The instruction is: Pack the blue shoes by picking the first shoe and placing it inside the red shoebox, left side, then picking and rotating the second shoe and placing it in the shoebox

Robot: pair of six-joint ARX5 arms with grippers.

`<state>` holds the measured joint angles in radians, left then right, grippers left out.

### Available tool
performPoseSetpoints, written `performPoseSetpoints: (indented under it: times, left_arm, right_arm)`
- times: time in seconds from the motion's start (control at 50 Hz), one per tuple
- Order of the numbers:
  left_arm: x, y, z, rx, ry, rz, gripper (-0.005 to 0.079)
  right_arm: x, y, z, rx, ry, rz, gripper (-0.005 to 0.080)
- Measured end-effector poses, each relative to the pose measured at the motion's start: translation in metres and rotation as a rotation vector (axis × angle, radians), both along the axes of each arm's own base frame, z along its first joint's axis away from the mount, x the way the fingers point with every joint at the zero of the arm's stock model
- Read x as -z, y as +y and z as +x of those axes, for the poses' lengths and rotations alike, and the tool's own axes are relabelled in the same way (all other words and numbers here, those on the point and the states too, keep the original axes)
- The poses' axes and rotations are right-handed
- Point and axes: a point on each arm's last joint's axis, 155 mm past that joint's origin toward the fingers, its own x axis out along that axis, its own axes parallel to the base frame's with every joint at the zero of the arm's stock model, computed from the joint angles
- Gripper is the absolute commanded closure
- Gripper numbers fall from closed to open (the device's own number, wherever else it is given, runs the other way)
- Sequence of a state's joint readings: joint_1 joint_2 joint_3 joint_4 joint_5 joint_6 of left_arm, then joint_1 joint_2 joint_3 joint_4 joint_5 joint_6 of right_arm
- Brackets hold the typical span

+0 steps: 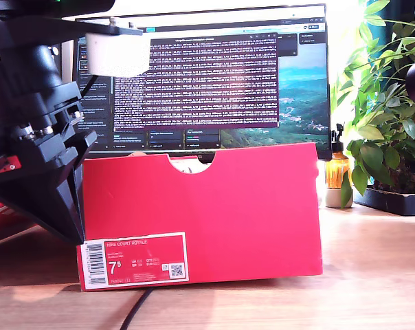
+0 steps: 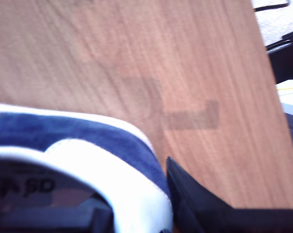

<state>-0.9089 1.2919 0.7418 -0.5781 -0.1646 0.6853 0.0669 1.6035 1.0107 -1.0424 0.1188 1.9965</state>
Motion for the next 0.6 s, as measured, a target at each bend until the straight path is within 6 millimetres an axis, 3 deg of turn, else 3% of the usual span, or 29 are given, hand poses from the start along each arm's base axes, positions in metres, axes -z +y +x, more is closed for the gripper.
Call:
performPoseSetpoints:
  times: [0.14, 0.24, 0.32, 0.38, 0.48, 0.56, 0.6]
  left_arm:
    - [0.0, 0.0, 0.0, 0.0, 0.0, 0.0, 0.0761]
    - [0.0, 0.0, 0.0, 0.0, 0.0, 0.0, 0.0761]
    - [0.0, 0.0, 0.0, 0.0, 0.0, 0.0, 0.0761]
    - [0.0, 0.0, 0.0, 0.0, 0.0, 0.0, 0.0761]
    - [0.0, 0.0, 0.0, 0.0, 0.001, 0.0, 0.0761]
    - [0.0, 0.0, 0.0, 0.001, 0.001, -0.001, 0.0761]
    - [0.0, 0.0, 0.0, 0.001, 0.002, -0.001, 0.0761]
  right_arm:
    - [-0.001, -0.001, -0.006, -0.071, 0.033, 0.0, 0.0762]
    - [-0.004, -0.006, -0.024, -0.24, 0.131, -0.009, 0.0762]
    - [-0.008, -0.013, -0.025, -0.321, 0.156, -0.044, 0.0762]
    - [-0.015, -0.019, -0.023, -0.494, 0.192, -0.054, 0.0762]
    - [-0.032, -0.028, -0.016, -0.616, 0.216, -0.09, 0.0762]
    - [-0.046, -0.033, -0.004, -0.72, 0.21, -0.124, 0.0762]
    - [-0.054, -0.033, 0.005, -0.853, 0.213, -0.128, 0.0762]
